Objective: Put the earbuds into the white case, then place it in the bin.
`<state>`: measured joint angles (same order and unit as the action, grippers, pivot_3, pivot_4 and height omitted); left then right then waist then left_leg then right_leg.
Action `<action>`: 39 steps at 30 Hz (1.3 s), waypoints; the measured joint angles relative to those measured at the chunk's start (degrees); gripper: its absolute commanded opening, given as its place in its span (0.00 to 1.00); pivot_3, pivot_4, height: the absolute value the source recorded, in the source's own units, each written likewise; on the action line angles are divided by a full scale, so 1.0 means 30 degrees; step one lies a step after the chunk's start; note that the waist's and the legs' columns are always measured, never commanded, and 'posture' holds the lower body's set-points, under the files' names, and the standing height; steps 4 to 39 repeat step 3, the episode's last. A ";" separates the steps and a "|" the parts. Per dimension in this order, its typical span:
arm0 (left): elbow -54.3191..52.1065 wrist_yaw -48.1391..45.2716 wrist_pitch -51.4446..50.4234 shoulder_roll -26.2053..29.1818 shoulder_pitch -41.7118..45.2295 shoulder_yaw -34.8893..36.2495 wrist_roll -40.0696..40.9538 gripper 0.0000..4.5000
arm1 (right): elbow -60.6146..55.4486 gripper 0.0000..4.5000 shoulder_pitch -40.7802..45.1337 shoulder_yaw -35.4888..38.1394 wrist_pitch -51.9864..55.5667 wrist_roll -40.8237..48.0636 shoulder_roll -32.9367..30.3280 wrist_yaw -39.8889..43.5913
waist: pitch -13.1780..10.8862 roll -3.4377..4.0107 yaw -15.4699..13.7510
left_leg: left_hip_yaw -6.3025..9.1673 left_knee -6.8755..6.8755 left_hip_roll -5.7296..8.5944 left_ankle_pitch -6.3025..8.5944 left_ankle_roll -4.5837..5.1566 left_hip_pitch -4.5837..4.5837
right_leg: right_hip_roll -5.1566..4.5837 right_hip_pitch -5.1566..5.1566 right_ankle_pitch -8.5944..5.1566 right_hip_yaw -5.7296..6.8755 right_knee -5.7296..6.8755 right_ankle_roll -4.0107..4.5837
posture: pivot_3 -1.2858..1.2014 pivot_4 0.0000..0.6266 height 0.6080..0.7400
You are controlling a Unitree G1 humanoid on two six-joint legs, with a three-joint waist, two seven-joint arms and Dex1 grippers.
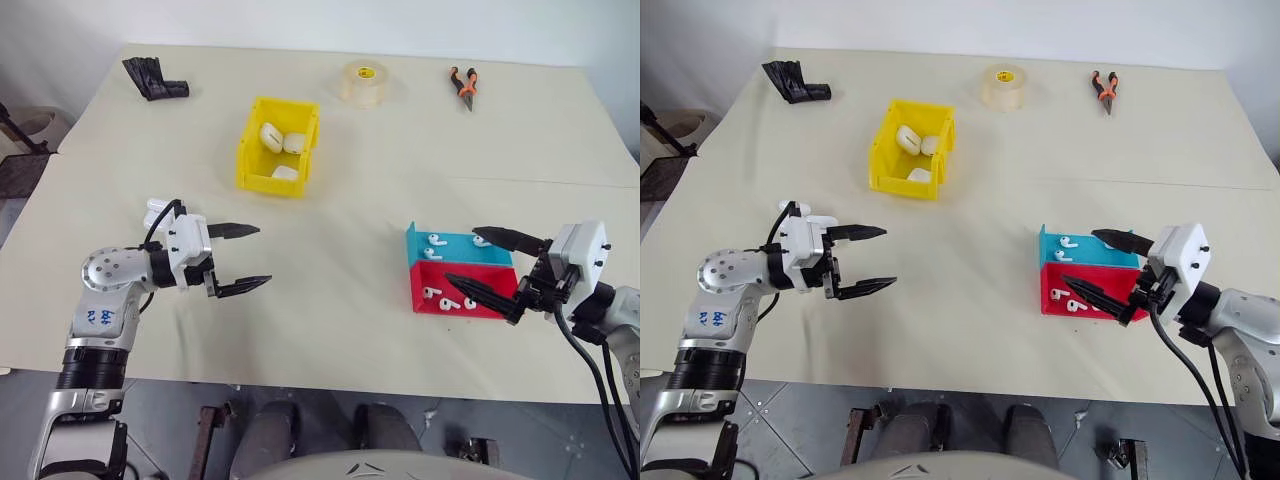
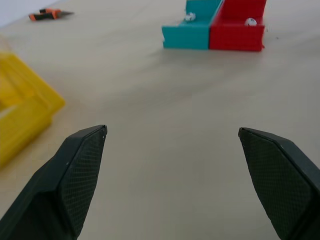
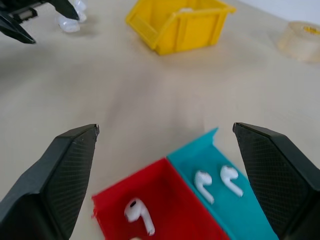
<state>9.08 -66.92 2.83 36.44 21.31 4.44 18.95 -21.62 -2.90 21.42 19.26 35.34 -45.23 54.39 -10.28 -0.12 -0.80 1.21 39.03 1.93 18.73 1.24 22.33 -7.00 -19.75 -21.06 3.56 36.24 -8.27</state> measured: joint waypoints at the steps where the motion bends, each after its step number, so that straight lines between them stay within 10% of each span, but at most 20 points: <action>1: -0.0206 0.0137 -0.0026 0.0015 -0.0130 0.0128 0.0038 1.00 | 0.0076 1.00 -0.0079 0.0072 -0.0057 -0.0030 0.0006 -0.0013 | 0.0001 0.0001 -0.0028 | 0.0006 -0.0002 -0.0001 0.0001 0.0001 -0.0007 | -0.0003 0.0037 0.0000 -0.0006 -0.0062 0.0000 | 0.52 0.24 1.00; 39: -0.0708 0.0441 0.0081 -0.0064 -0.0221 0.0245 0.0047 1.00 | 0.0195 1.00 -0.0087 0.0176 -0.0230 -0.0151 0.0093 -0.0077 | 0.0003 0.0004 -0.0128 | 0.0008 -0.0003 0.0000 0.0001 0.0002 -0.0009 | -0.0034 0.0056 0.0000 -0.0008 -0.0093 -0.0001 | 0.52 0.24 1.00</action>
